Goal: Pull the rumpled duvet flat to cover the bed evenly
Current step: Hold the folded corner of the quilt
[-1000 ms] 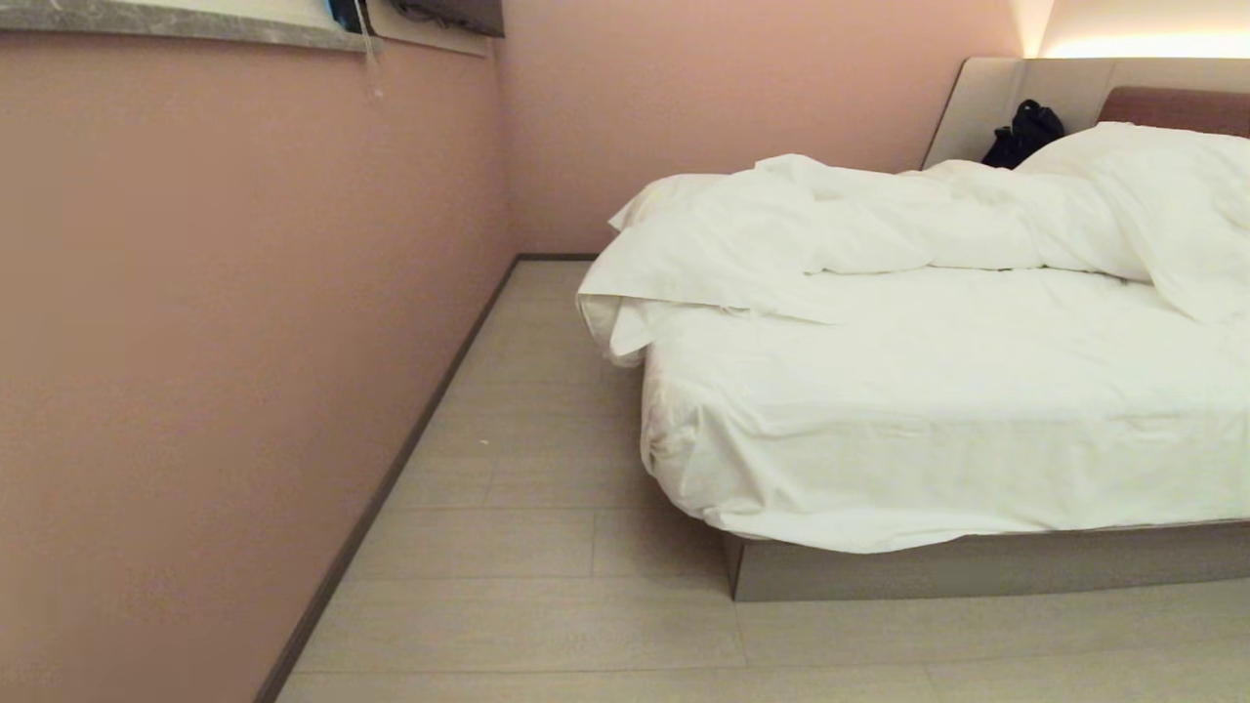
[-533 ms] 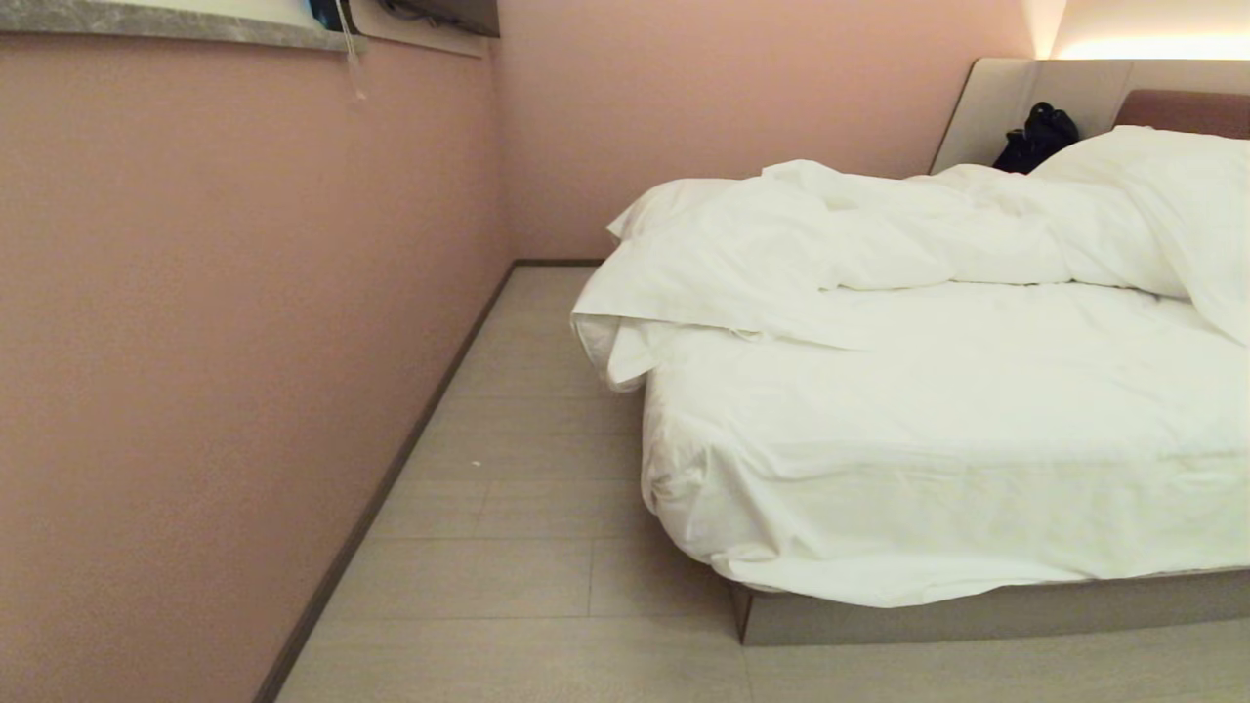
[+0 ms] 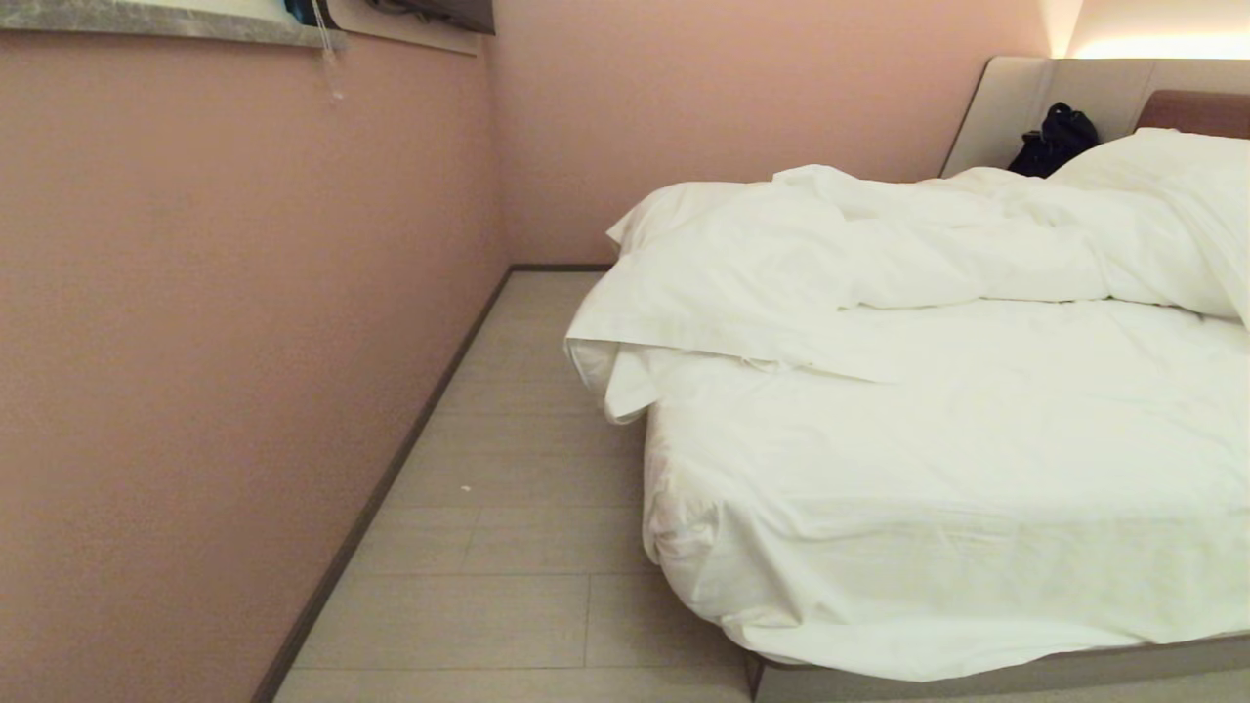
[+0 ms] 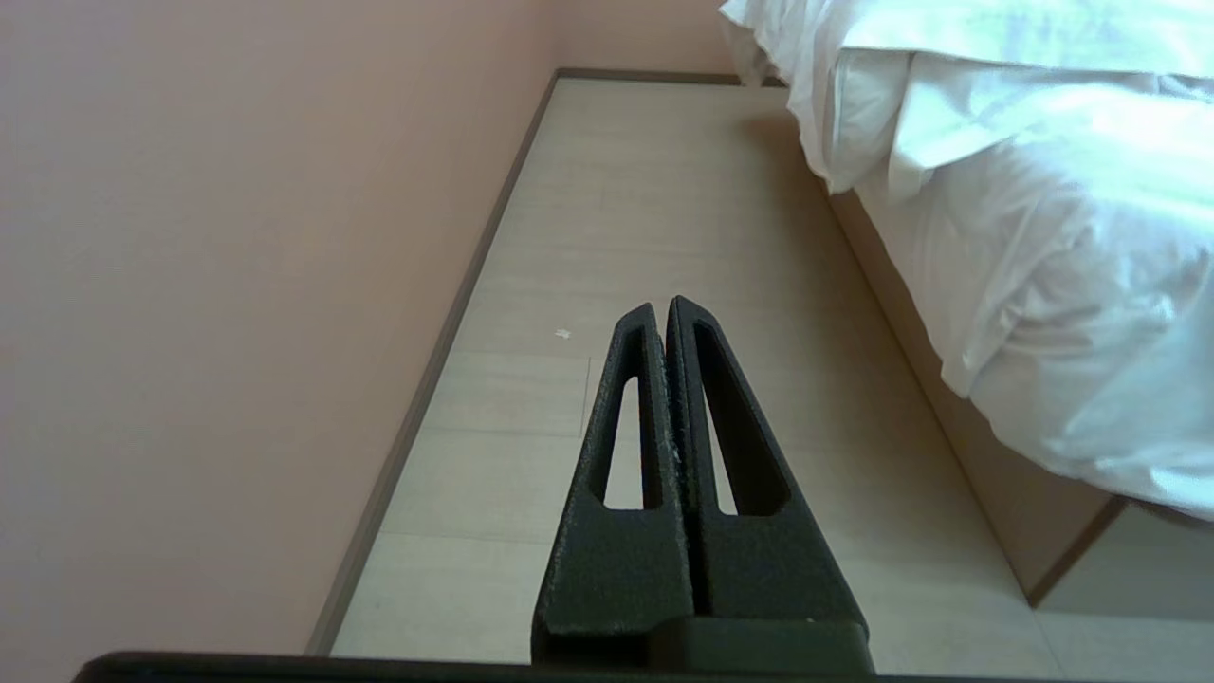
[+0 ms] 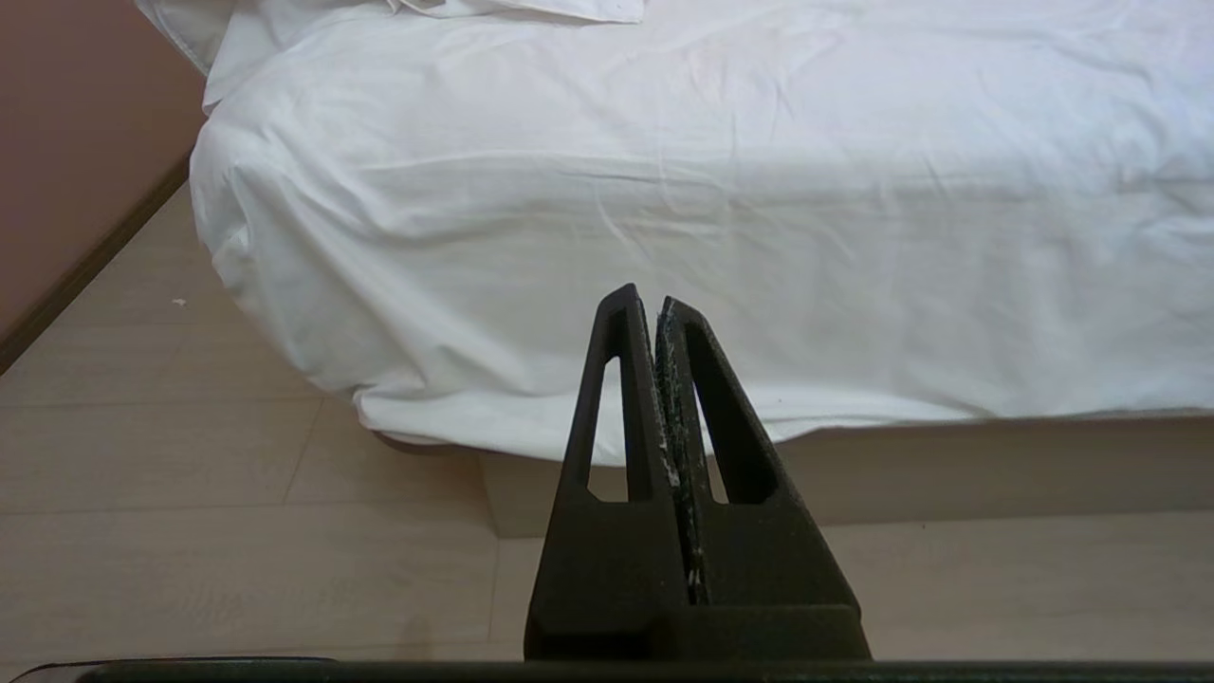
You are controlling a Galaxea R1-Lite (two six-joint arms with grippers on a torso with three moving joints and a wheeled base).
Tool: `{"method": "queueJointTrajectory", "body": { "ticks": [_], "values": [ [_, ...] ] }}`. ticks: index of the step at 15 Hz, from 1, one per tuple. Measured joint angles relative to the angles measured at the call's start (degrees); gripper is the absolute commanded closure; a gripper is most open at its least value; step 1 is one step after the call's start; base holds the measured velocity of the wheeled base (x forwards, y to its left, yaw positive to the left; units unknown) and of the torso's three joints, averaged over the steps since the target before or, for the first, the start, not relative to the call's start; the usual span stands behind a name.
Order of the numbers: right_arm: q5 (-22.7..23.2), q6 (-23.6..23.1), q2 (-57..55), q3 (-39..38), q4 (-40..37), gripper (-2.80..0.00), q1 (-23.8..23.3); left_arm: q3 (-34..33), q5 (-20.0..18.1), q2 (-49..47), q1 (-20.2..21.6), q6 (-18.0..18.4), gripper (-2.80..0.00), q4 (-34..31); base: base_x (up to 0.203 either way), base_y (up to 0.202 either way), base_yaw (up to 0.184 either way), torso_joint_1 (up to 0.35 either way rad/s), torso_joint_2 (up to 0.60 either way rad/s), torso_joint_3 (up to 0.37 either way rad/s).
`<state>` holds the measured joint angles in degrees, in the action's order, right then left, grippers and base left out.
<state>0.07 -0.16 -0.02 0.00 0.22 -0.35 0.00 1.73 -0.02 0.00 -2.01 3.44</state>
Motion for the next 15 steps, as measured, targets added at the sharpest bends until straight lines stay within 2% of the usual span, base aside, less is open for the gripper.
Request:
{"method": "queueJointTrajectory", "body": {
  "ticks": [15],
  "values": [
    [0.0,0.3,0.0,0.0,0.0,0.00,0.0,0.0,0.1,0.0,-0.1,0.5,0.00,-0.1,0.000,-0.008,0.000,0.001,0.00,0.000]
  ]
}}
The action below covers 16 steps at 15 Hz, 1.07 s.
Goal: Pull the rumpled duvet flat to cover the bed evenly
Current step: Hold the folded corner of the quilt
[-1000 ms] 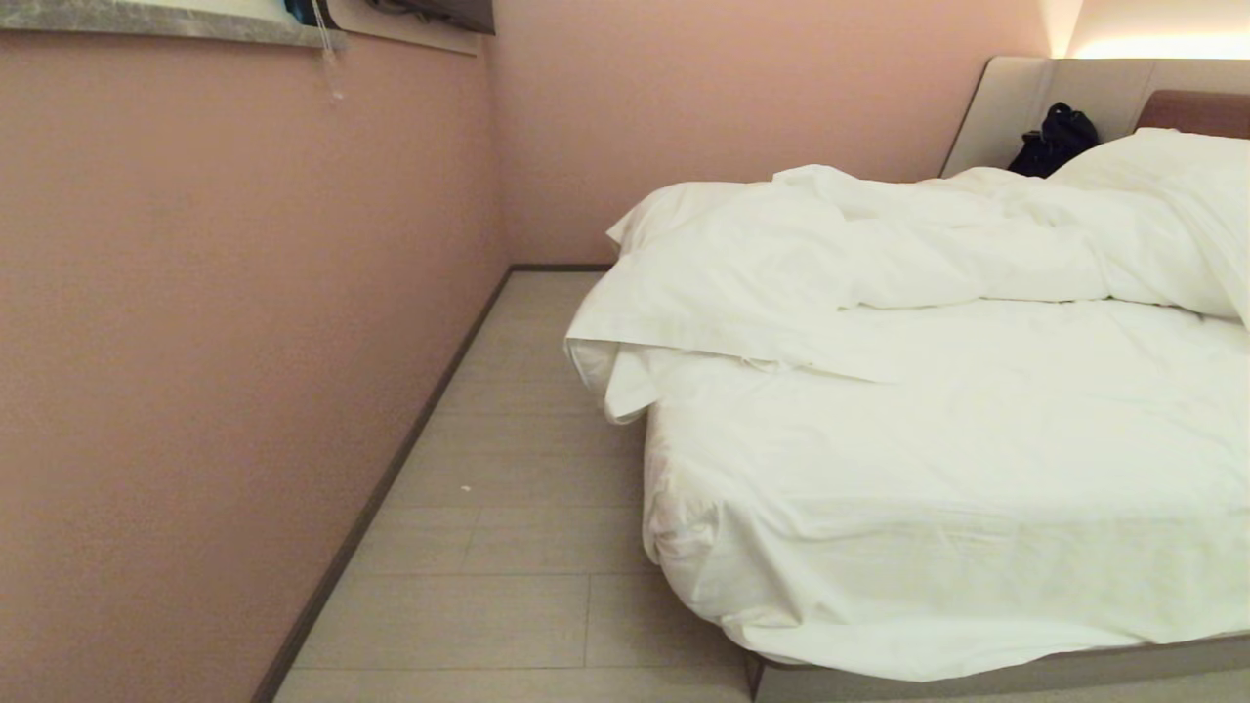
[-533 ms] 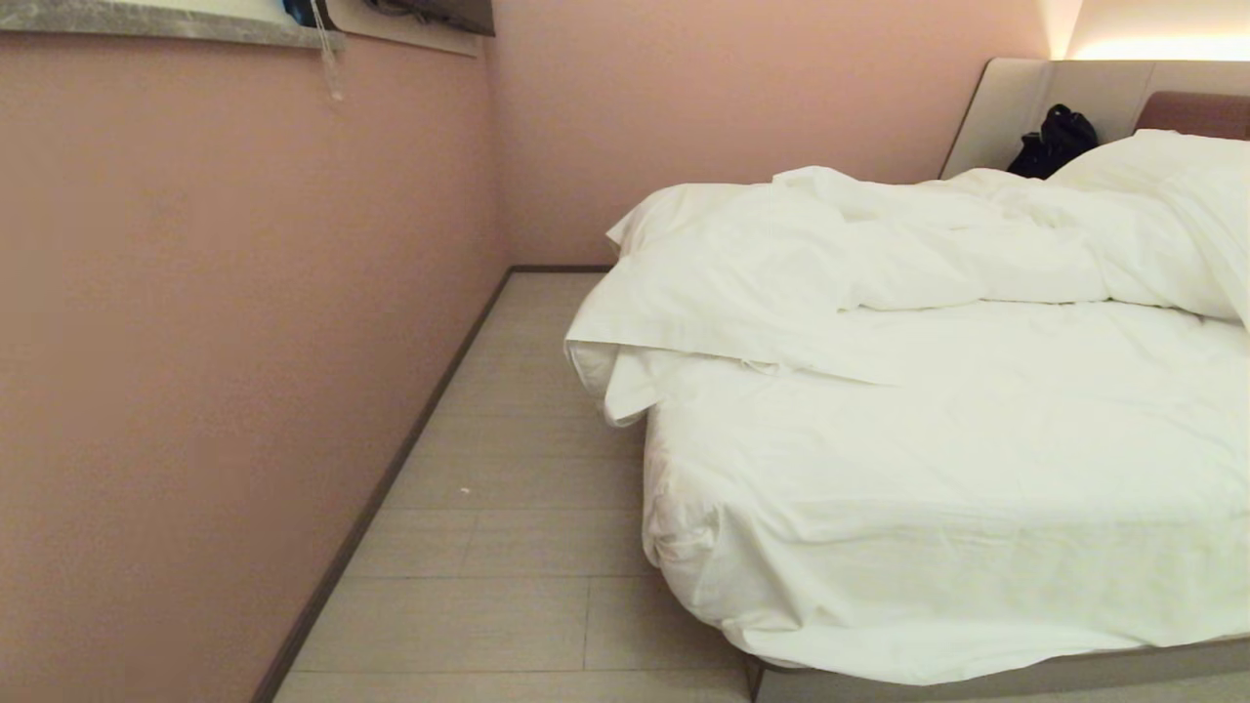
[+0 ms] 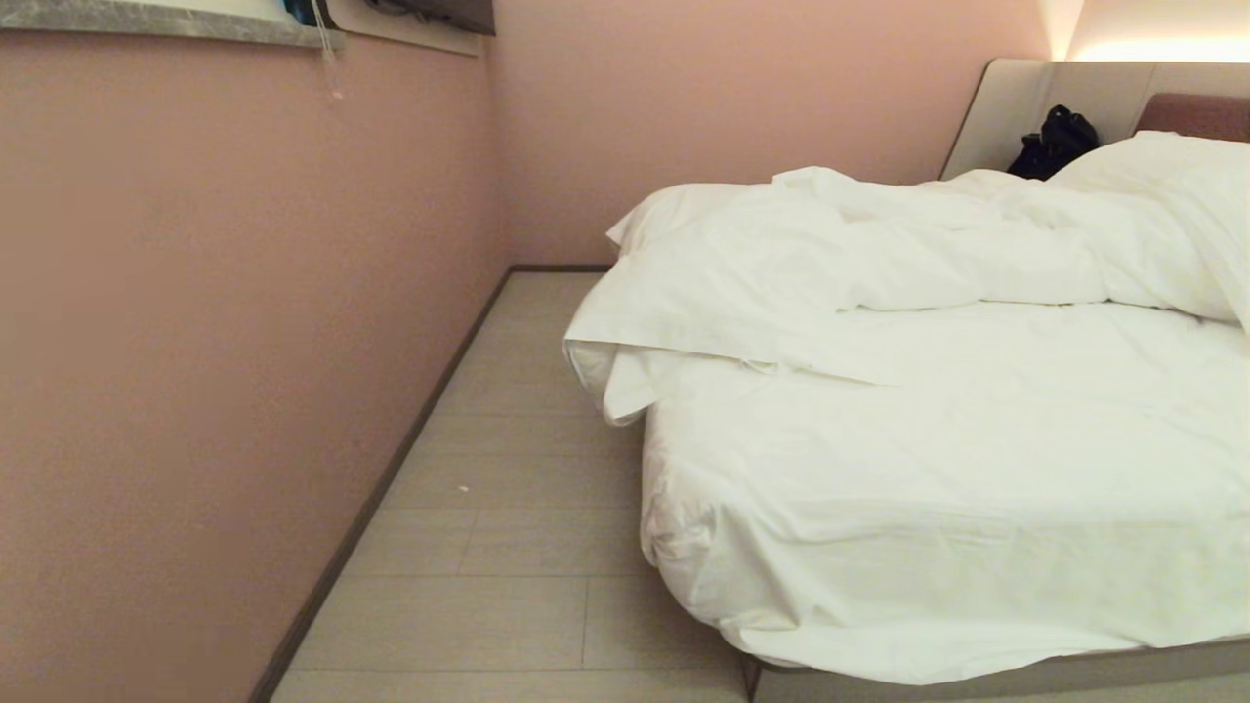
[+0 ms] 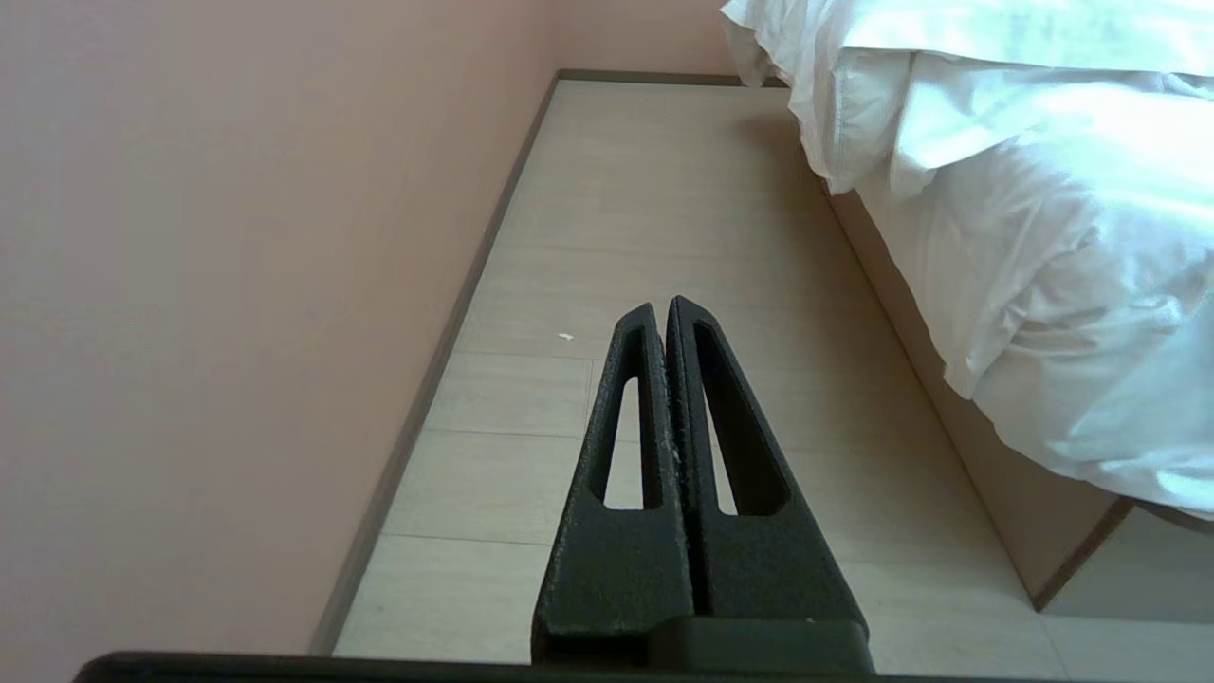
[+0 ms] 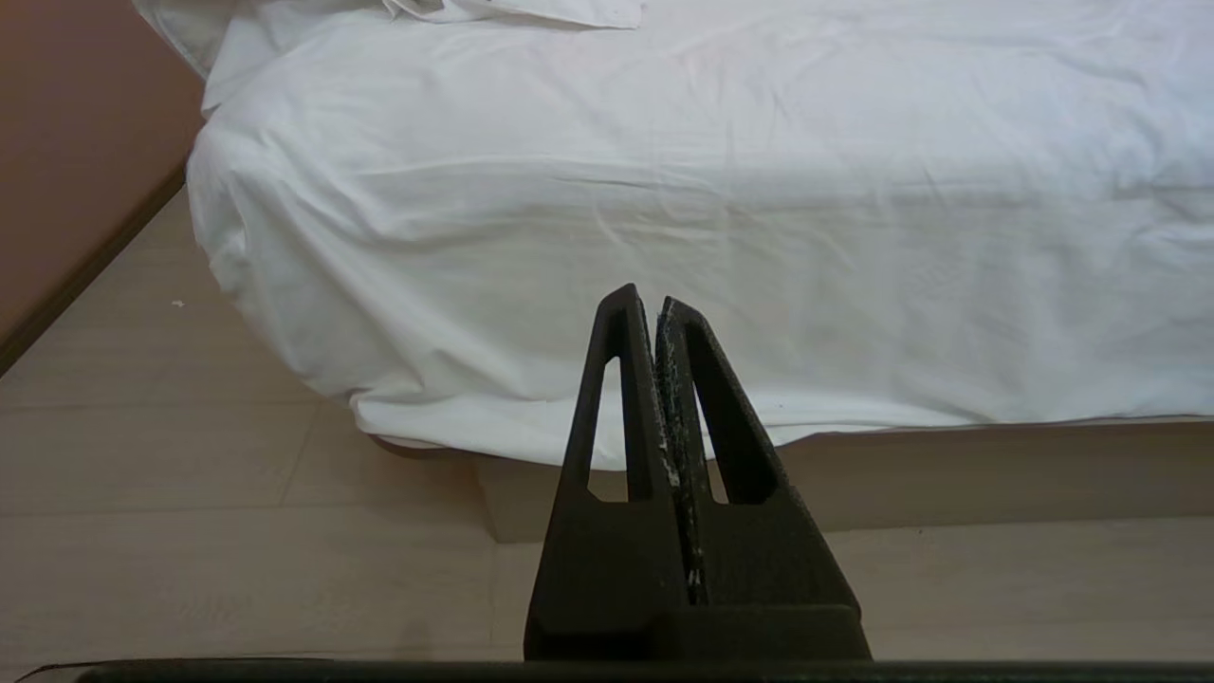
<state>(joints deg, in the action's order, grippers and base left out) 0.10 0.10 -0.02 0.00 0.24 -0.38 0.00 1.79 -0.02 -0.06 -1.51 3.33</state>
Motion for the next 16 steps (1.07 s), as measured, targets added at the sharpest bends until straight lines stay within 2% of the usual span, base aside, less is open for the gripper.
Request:
{"method": "queueJointTrajectory", "body": {
  "ticks": [16],
  "values": [
    [0.0,0.0,0.0,0.0,0.0,0.00,0.0,0.0,-0.1,0.0,0.1,0.5,0.00,0.0,0.000,-0.192,0.000,0.001,0.00,0.003]
  ]
}}
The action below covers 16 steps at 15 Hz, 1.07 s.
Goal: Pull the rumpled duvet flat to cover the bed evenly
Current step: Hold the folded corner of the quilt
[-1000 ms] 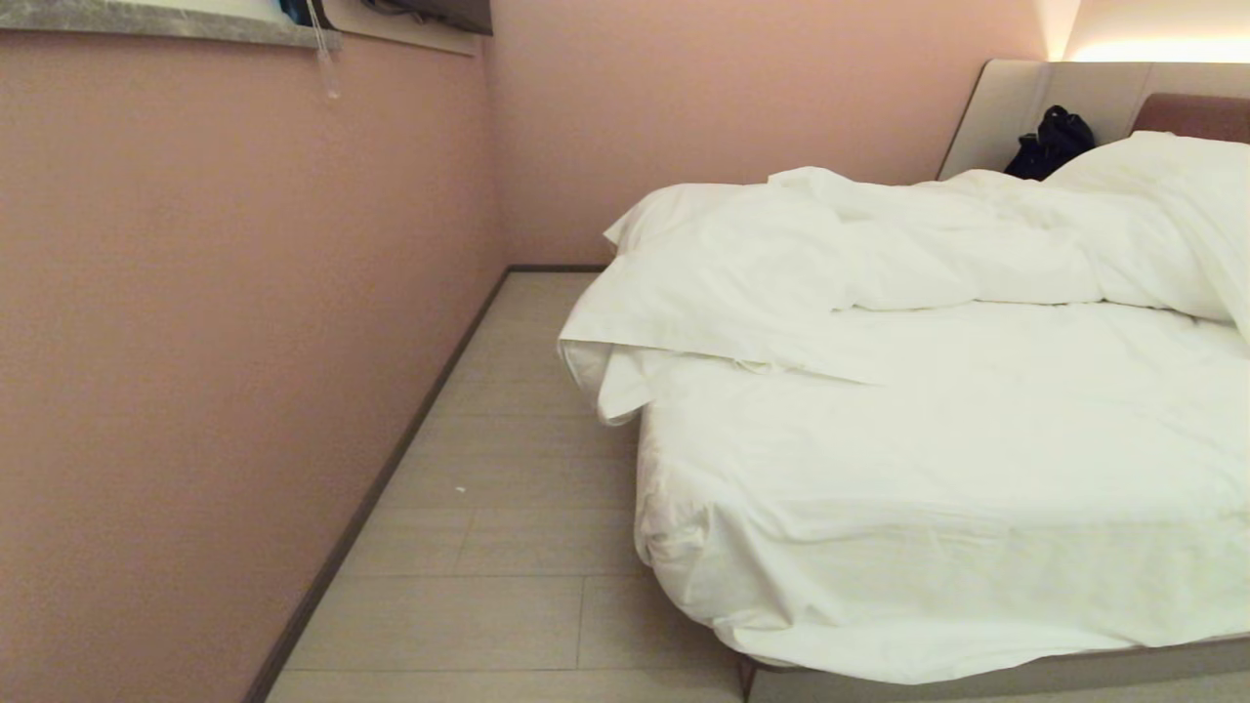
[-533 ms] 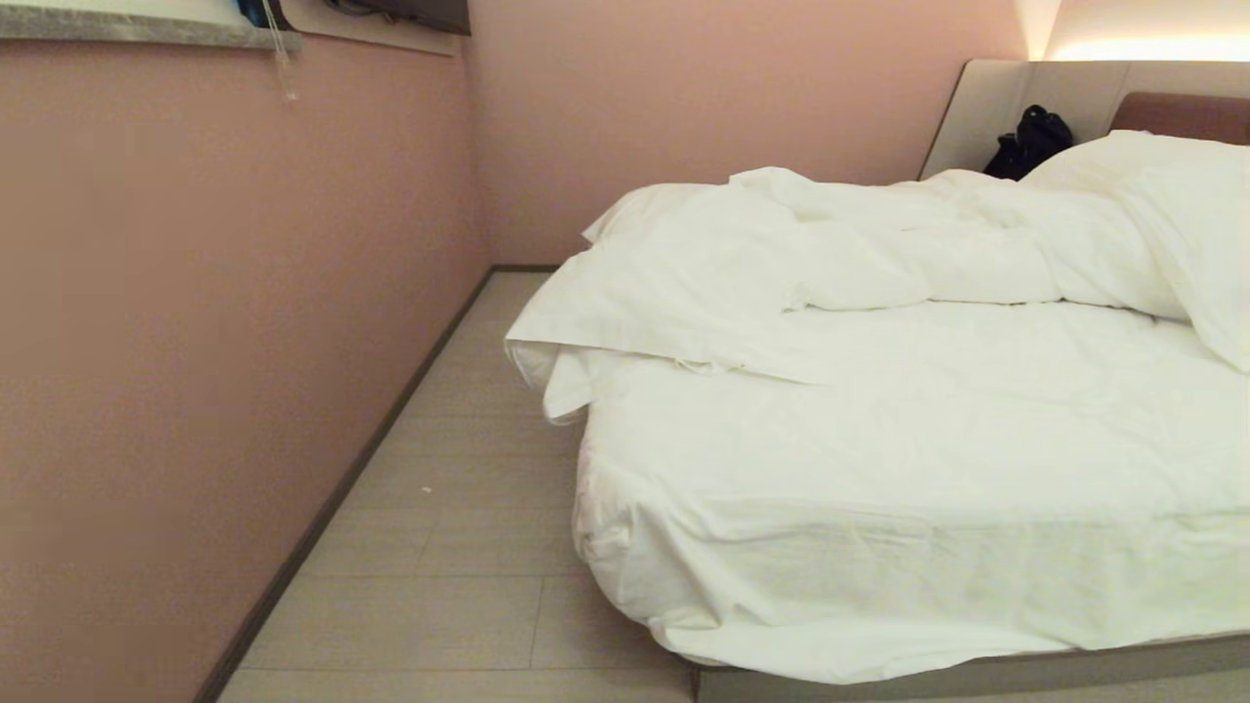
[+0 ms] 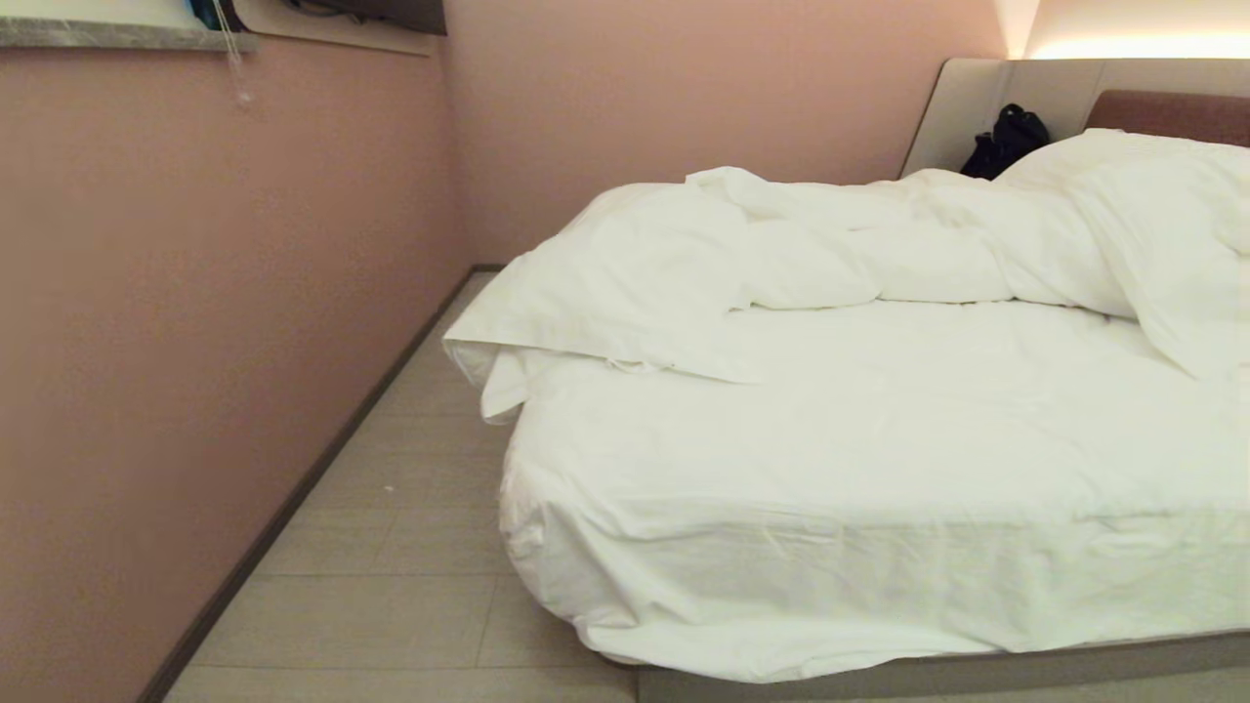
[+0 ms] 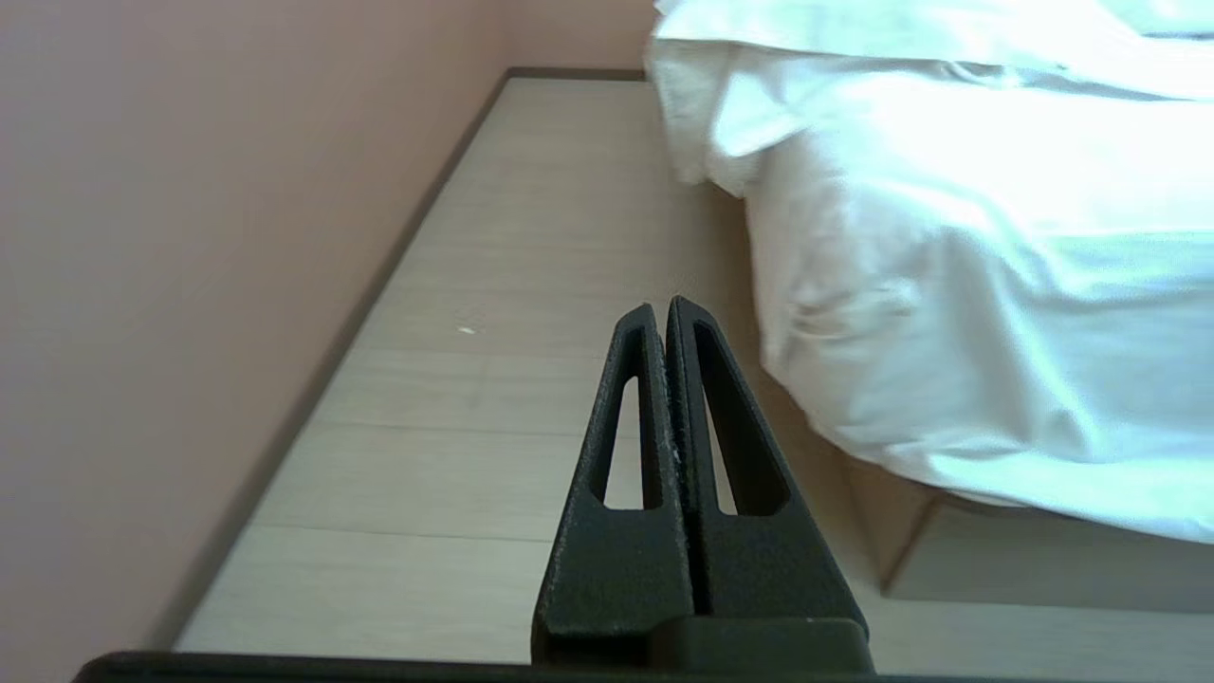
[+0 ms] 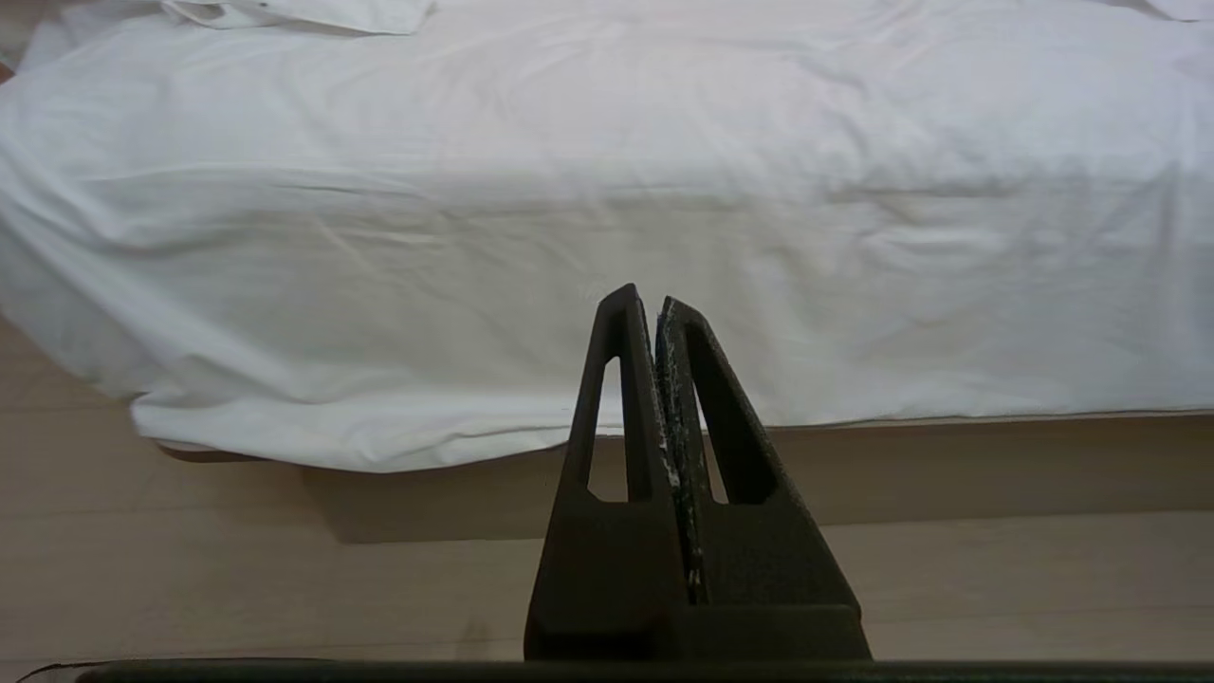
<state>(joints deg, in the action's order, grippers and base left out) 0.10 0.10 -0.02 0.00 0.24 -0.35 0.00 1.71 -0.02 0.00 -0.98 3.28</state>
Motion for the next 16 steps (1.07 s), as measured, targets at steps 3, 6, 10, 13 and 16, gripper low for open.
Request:
{"method": "queueJointTrajectory", "body": {
  "ticks": [3,6,10,13,16],
  "values": [
    [0.0,0.0,0.0,0.0,0.0,0.00,0.0,0.0,0.0,0.0,0.0,0.1,0.00,-0.1,0.000,-0.189,-0.002,0.005,0.00,0.002],
    [0.0,0.0,0.0,0.0,0.0,0.00,0.0,0.0,0.0,0.0,0.0,0.1,0.00,-0.1,0.000,-0.193,0.000,0.002,0.00,0.005],
    [0.0,0.0,0.0,0.0,0.0,0.00,0.0,0.0,0.0,0.0,0.0,0.2,0.00,-0.1,0.000,-0.193,0.001,0.003,0.00,0.002],
    [0.0,0.0,0.0,0.0,0.0,0.00,0.0,0.0,0.0,0.0,0.0,0.2,0.00,-0.1,0.000,-0.192,-0.001,0.003,0.00,0.004],
    [0.0,0.0,0.0,0.0,0.0,0.00,0.0,0.0,-0.1,0.0,0.0,0.4,0.00,-0.1,0.000,-0.190,0.000,0.001,0.00,0.002]
  ]
}}
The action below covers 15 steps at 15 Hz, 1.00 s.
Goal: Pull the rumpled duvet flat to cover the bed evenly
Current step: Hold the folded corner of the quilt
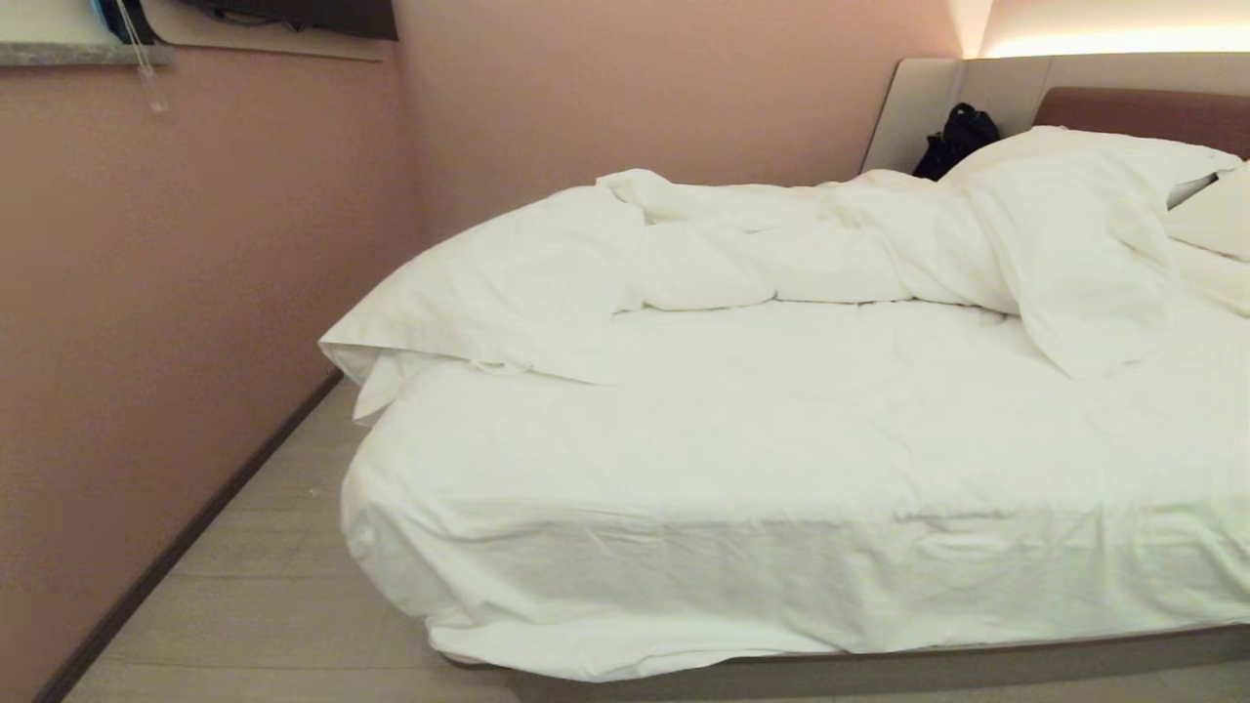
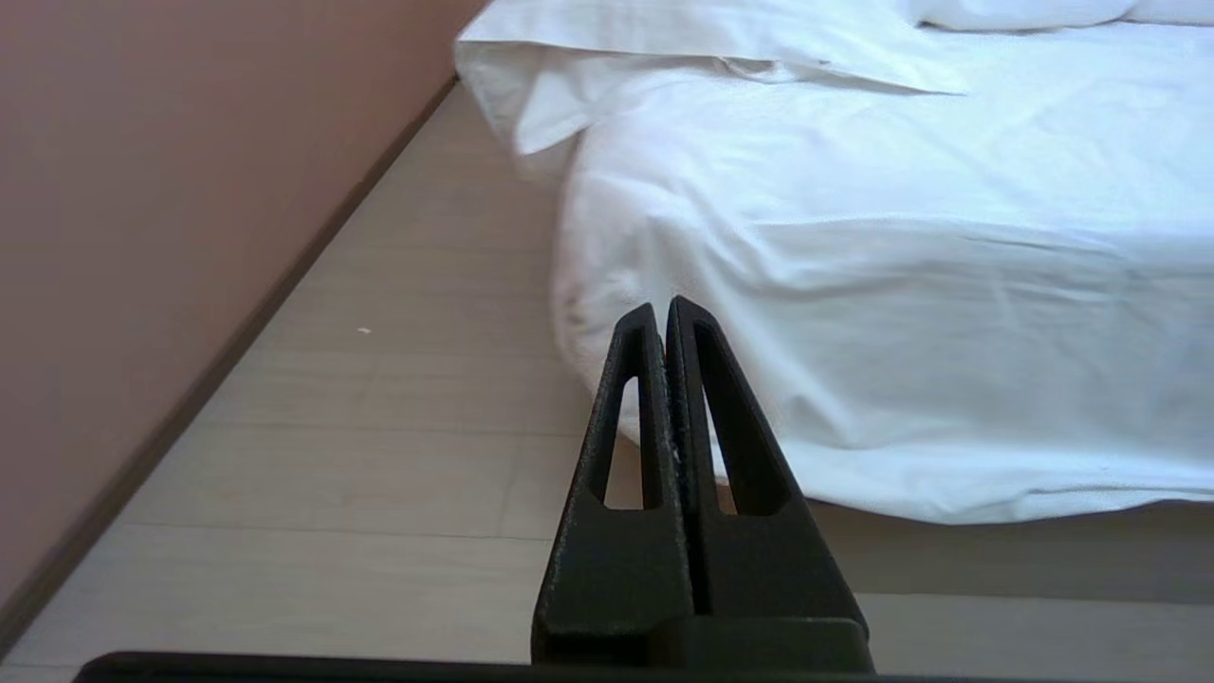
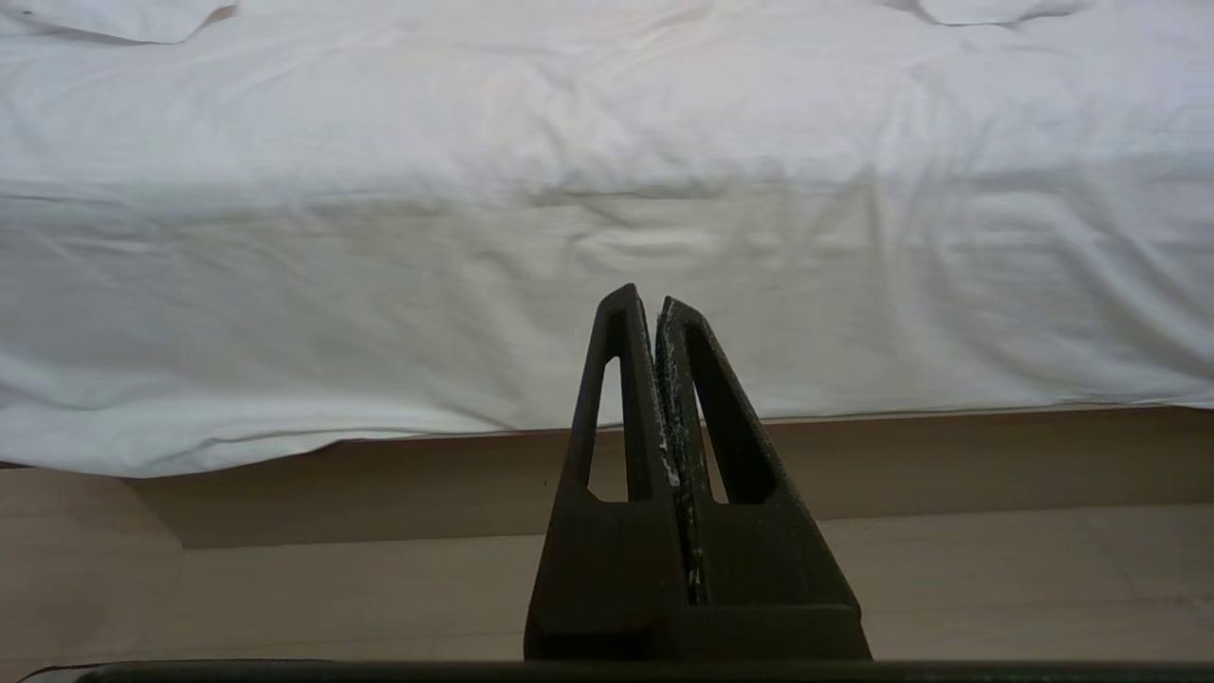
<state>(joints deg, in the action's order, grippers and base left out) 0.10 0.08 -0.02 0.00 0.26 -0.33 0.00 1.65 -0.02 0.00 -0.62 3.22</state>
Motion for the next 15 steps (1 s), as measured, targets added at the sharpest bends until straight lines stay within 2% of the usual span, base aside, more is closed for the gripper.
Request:
{"method": "queueJointTrajectory", "body": {
  "ticks": [15],
  "values": [
    [0.0,0.1,0.0,0.0,0.0,0.00,0.0,0.0,0.0,0.0,0.0,-0.5,0.00,0.2,0.000,-0.194,0.000,0.003,0.00,0.002]
  ]
}}
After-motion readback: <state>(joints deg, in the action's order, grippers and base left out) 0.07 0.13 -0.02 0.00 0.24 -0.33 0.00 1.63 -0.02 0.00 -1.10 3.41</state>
